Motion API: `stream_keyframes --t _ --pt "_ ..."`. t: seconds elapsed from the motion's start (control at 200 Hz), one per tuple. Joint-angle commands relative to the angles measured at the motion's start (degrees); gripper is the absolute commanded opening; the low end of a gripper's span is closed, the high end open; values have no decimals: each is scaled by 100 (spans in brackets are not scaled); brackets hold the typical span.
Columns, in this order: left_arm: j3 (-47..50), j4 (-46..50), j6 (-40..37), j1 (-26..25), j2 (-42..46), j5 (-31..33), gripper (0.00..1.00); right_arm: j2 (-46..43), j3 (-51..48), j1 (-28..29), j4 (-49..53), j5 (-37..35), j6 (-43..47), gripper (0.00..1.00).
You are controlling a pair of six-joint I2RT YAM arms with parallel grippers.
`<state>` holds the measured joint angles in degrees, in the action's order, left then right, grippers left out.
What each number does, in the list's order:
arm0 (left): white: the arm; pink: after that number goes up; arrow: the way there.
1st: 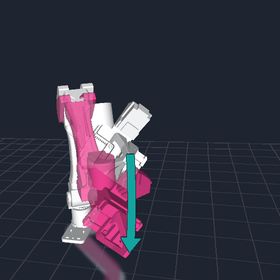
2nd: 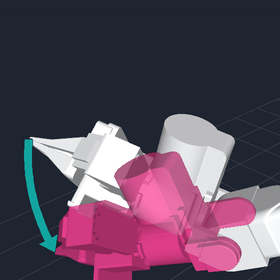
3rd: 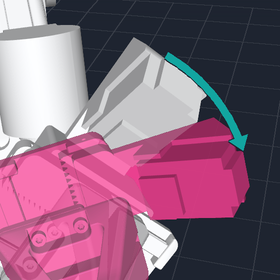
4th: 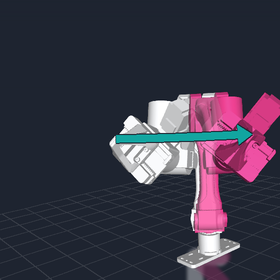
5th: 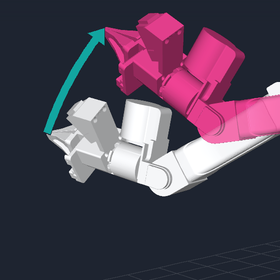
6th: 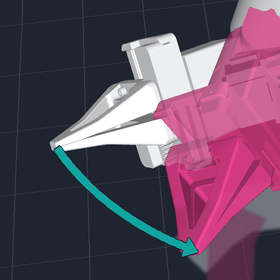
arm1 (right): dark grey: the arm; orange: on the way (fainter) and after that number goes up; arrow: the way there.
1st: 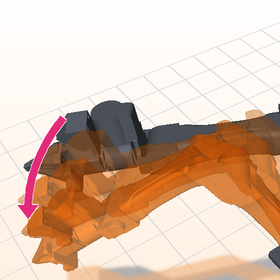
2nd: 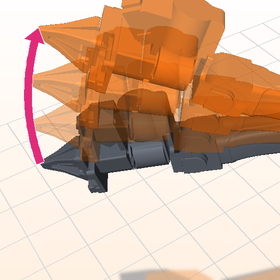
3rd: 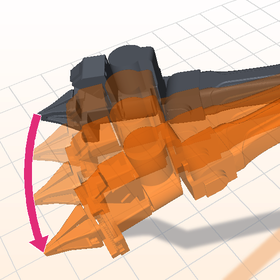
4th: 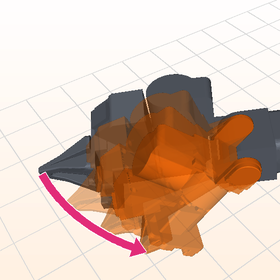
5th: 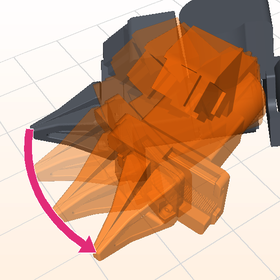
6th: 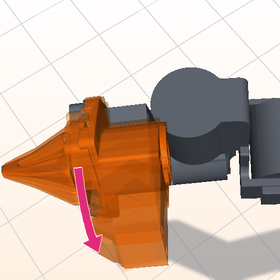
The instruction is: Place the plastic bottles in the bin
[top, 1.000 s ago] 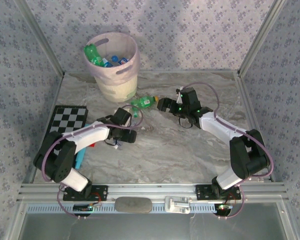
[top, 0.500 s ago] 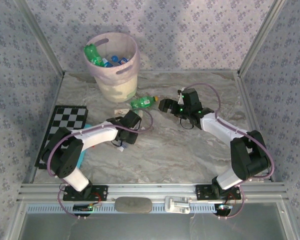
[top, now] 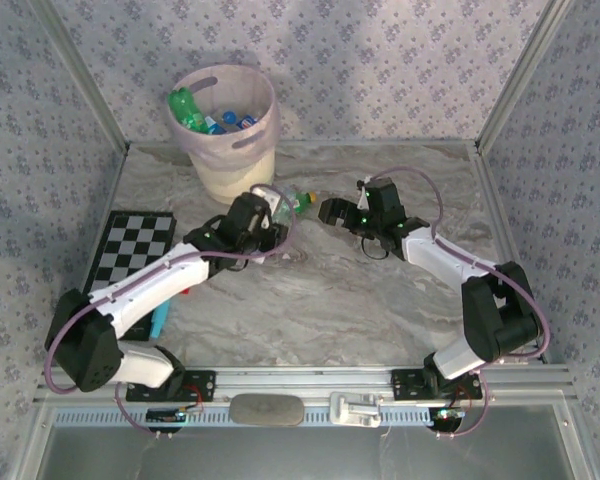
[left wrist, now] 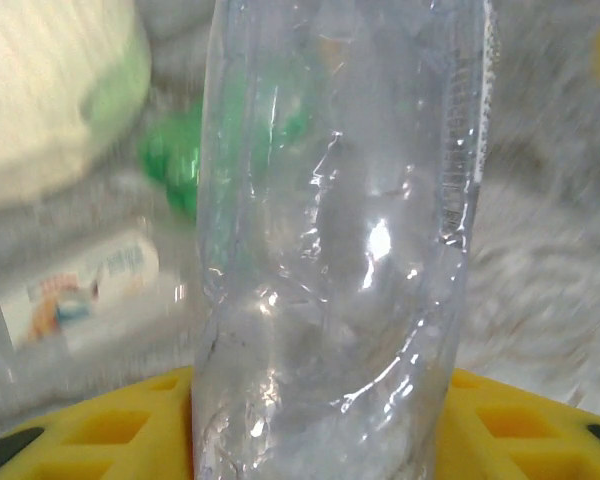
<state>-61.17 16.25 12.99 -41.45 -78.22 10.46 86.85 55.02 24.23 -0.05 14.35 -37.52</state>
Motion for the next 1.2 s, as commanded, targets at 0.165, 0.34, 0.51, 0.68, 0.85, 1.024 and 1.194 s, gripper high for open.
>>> stream_keyframes --t 0.165,0.34,0.51,0.68,0.85,1.024,1.194 --pt "-1713 -565 -936 576 -346 -250 51 -189 -143 -25 -292 228 104 100" --pt "-3057 -300 -1033 1305 -919 -731 51 -310 -325 -24 -614 469 110 100" --pt "-4353 -113 -1154 1840 -1730 -997 51 -442 -450 -12 -834 693 416 100" --pt "-6203 589 -1281 2194 -2921 -1053 51 -607 -568 16 -953 807 609 100" --pt "-8250 1679 -1160 2391 -4198 -1099 52 -725 -633 34 -837 630 743 100" --pt "-9380 2391 -424 2513 -5010 -1084 52 -751 -633 30 -744 517 816 100" --pt "-9366 2340 454 2554 -5206 -1385 52 -717 -623 31 -741 499 816 100"
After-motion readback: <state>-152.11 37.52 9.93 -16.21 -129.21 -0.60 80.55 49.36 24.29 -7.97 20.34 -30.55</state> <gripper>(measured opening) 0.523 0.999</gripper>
